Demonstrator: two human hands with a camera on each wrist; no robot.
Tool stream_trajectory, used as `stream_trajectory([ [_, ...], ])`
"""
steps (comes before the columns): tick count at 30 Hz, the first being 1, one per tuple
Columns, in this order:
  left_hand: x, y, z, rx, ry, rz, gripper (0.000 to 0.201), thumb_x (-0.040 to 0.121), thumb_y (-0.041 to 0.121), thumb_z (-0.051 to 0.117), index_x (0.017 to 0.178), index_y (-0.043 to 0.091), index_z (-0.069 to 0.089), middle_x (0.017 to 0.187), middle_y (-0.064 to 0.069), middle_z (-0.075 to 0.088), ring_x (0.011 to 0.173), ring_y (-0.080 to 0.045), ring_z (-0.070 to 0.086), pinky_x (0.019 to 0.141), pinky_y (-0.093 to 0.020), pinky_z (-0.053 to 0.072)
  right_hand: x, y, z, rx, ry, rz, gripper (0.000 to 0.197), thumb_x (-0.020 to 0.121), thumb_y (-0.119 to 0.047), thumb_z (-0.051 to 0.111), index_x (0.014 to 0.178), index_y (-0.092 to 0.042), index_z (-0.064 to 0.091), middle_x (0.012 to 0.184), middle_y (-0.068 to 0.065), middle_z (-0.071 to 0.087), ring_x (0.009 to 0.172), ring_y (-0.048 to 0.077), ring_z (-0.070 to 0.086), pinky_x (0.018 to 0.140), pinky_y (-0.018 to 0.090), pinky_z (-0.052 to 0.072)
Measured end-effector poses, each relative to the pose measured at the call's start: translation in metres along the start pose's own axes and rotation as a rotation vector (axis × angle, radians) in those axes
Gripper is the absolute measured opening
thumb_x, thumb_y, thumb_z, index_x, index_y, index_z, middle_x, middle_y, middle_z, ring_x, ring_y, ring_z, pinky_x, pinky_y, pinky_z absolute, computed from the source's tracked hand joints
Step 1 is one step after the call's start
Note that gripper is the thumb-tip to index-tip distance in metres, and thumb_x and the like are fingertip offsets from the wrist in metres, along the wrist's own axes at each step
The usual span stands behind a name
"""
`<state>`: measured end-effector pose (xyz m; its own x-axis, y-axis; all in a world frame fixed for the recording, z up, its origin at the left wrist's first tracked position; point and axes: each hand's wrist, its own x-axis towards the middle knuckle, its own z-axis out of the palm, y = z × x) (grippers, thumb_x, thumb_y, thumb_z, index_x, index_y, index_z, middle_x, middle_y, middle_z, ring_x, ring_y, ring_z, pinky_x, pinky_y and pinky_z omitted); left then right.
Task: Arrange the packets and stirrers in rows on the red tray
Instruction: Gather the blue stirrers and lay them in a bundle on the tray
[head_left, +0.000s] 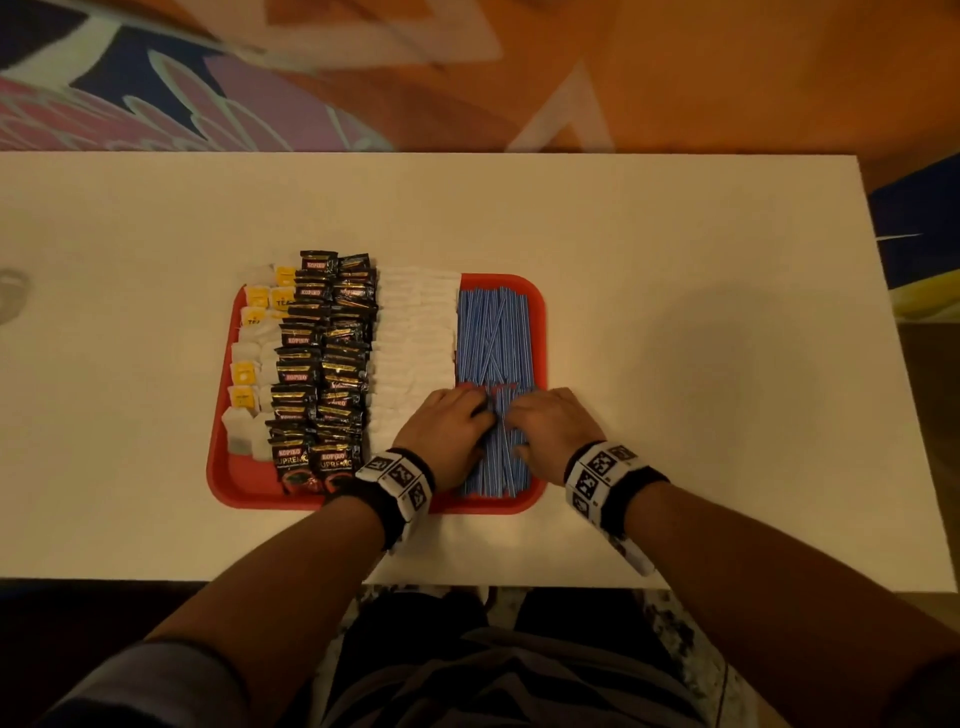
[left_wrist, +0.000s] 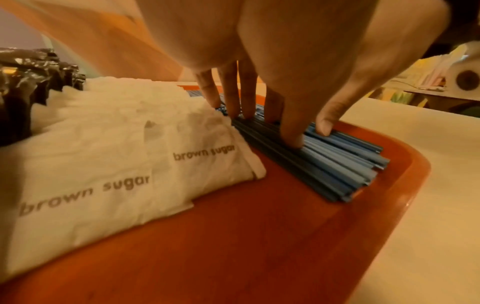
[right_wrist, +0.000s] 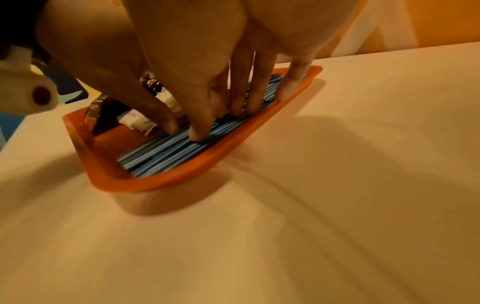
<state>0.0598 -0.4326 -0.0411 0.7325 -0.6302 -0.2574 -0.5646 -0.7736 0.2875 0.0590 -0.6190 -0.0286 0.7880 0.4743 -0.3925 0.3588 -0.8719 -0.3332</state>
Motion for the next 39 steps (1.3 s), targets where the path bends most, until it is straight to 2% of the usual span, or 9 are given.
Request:
stream_trajectory([
  [5,-0.013,0.005,0.009,0.001,-0.01,0.047,0.056,0.068,0.029,0.085,0.119,0.01,0.068,0.122,-0.016,0.062,0.111,-0.035,0.06,0.098,-0.047,0.048,-0.012,-0.008,0.011,-0.034,-0.009,0.034,0.05,0.083,-0.034,0.068,0.129,-0.022,0.054,0.136,-0.003,0.047,0.131,0.019,0.037,0.112,0.037,0.024],
  [10,-0.018,0.006,0.014,-0.001,0.022,0.07,0.057,0.07,0.027,0.083,0.121,0.01,0.067,0.123,-0.018,0.062,0.112,-0.037,0.06,0.1,-0.048,0.046,-0.016,-0.014,0.017,-0.025,0.011,0.091,0.055,0.083,-0.038,0.068,0.133,-0.024,0.049,0.141,-0.004,0.042,0.136,0.017,0.033,0.115,0.039,0.02],
  [14,-0.021,0.005,0.016,0.028,0.007,0.084,0.055,0.073,0.029,0.082,0.122,0.01,0.067,0.125,-0.018,0.06,0.115,-0.037,0.058,0.103,-0.048,0.044,-0.024,-0.015,0.02,-0.046,-0.062,0.112,0.062,0.081,-0.041,0.07,0.136,-0.025,0.046,0.145,-0.004,0.039,0.139,0.017,0.029,0.116,0.042,0.018],
  [19,0.0,-0.008,0.002,0.007,0.152,0.035,0.04,0.075,0.015,0.076,0.112,0.002,0.068,0.117,-0.021,0.061,0.101,-0.042,0.06,0.092,-0.049,0.049,-0.014,-0.01,0.01,0.029,0.111,0.132,0.045,0.087,-0.023,0.061,0.131,-0.021,0.051,0.135,-0.003,0.05,0.131,0.017,0.041,0.109,0.033,0.021],
  [21,0.016,-0.015,-0.007,0.015,0.16,0.003,0.045,0.079,0.014,0.07,0.122,0.005,0.065,0.124,-0.021,0.058,0.11,-0.043,0.056,0.099,-0.051,0.044,0.0,-0.006,0.001,0.032,0.145,0.174,0.044,0.087,-0.019,0.058,0.13,-0.019,0.052,0.134,-0.001,0.051,0.129,0.019,0.043,0.107,0.034,0.026],
  [24,0.033,-0.025,-0.012,0.09,0.052,-0.031,0.054,0.09,0.028,0.06,0.143,0.02,0.051,0.147,-0.015,0.042,0.135,-0.038,0.037,0.116,-0.052,0.024,0.019,-0.002,-0.01,-0.008,0.078,0.252,0.055,0.083,-0.025,0.063,0.136,-0.022,0.046,0.14,0.0,0.044,0.132,0.021,0.037,0.109,0.041,0.029],
  [27,0.039,-0.034,-0.01,0.158,-0.015,-0.049,0.056,0.092,0.035,0.058,0.146,0.027,0.045,0.154,-0.012,0.035,0.142,-0.034,0.028,0.119,-0.051,0.016,0.028,-0.001,-0.013,-0.025,-0.012,0.297,0.061,0.083,-0.027,0.065,0.139,-0.023,0.042,0.142,-0.001,0.041,0.134,0.022,0.032,0.11,0.044,0.028],
  [36,0.039,-0.042,-0.013,0.122,-0.016,-0.019,0.053,0.084,0.023,0.063,0.134,0.01,0.056,0.139,-0.017,0.048,0.125,-0.035,0.045,0.109,-0.043,0.029,0.025,0.001,-0.015,0.075,0.028,0.348,0.053,0.086,-0.024,0.062,0.136,-0.023,0.046,0.142,-0.001,0.043,0.135,0.021,0.034,0.113,0.043,0.029],
  [39,0.038,-0.038,-0.018,0.083,0.002,0.005,0.053,0.085,0.019,0.062,0.136,0.005,0.054,0.14,-0.017,0.048,0.124,-0.035,0.047,0.109,-0.041,0.03,0.018,-0.002,-0.019,0.162,0.073,0.393,0.044,0.083,-0.023,0.063,0.126,-0.025,0.053,0.131,-0.003,0.052,0.125,0.021,0.045,0.108,0.042,0.037],
])
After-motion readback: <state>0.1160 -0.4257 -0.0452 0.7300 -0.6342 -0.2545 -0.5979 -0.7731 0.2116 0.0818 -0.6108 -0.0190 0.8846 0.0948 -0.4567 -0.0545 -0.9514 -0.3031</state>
